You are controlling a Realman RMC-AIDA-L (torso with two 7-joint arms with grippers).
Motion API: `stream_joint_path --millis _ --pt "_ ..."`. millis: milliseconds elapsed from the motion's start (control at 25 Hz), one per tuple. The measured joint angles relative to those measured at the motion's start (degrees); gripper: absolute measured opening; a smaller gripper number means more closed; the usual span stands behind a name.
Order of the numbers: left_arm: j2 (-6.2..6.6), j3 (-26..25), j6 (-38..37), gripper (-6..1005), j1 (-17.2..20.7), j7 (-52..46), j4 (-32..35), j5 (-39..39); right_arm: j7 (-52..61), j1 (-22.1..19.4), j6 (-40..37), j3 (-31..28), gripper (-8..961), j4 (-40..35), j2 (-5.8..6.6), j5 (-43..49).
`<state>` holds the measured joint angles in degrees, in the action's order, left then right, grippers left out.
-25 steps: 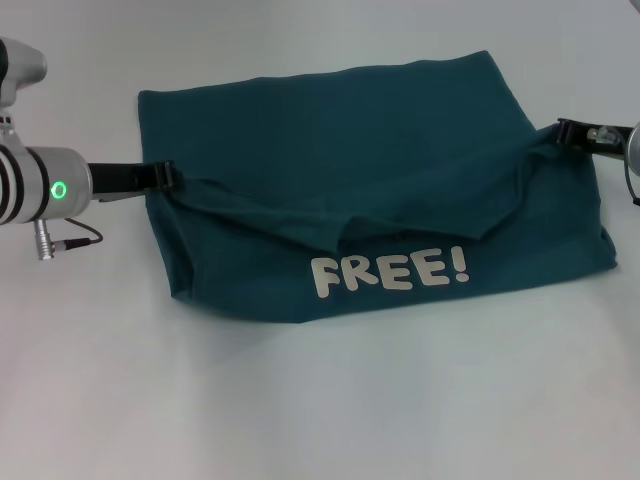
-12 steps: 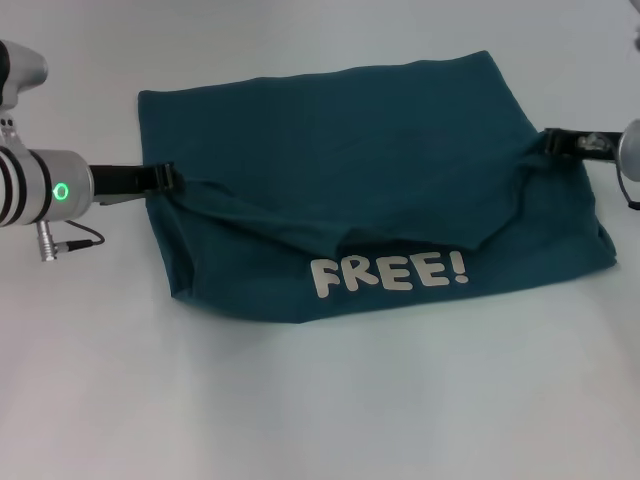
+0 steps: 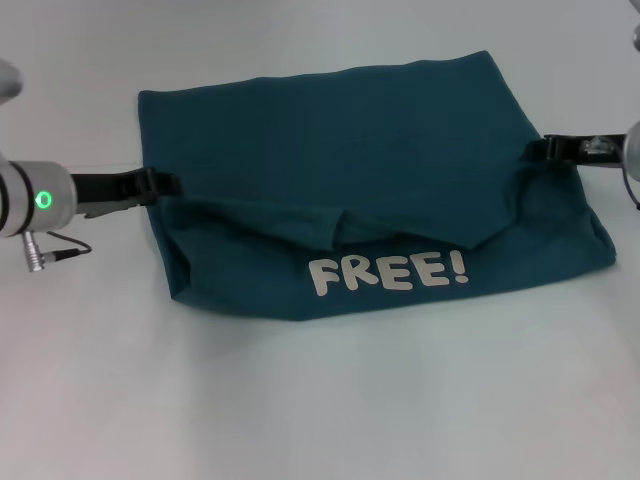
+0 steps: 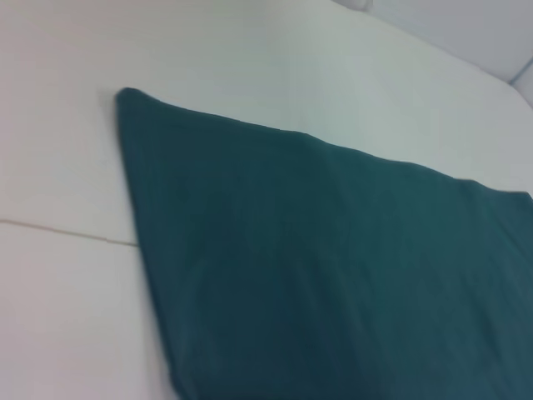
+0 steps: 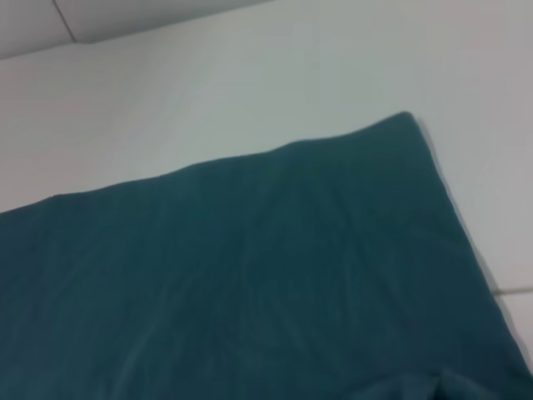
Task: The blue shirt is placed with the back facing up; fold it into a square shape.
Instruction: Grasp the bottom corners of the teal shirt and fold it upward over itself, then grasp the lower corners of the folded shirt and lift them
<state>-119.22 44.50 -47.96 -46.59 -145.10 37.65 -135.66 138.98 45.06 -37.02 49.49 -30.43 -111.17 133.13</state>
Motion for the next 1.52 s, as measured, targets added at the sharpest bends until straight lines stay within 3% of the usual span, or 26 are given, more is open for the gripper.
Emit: stream_joint_path --millis 200,400,480,720,960,1280,1520 --pt "-2.03 -0.01 -2.41 409 4.07 -2.55 7.37 0.6 2.05 -2.15 -8.33 -5.94 371 -2.89 1.34 -0.79" --pt "-4.14 -0.06 -6.34 580 9.3 -3.37 13.75 3.66 0.43 -8.51 -19.57 -12.78 552 -9.2 1.27 -6.86" --pt "-4.22 -0.05 -10.09 664 11.66 -3.17 14.2 6.4 -2.32 -12.05 -26.9 -14.22 611 -9.77 2.17 -12.39" --pt "-3.63 -0.19 -17.45 781 15.4 -2.79 14.13 12.23 -6.19 -16.1 -38.89 -18.08 789 -9.57 3.32 -15.85" --pt "-3.41 -0.68 -19.38 782 17.53 3.63 10.8 14.31 -11.31 -18.34 -47.56 -20.76 824 -9.13 3.23 -15.79" --pt "-3.92 -0.75 -16.79 782 16.37 14.37 6.96 15.98 -13.26 -19.12 -48.16 -21.06 825 -9.01 2.36 -15.63" --pt "-3.99 -0.34 -14.77 781 14.42 16.75 4.54 15.88 -13.29 -19.22 -48.04 -21.16 825 -8.97 2.17 -15.74"
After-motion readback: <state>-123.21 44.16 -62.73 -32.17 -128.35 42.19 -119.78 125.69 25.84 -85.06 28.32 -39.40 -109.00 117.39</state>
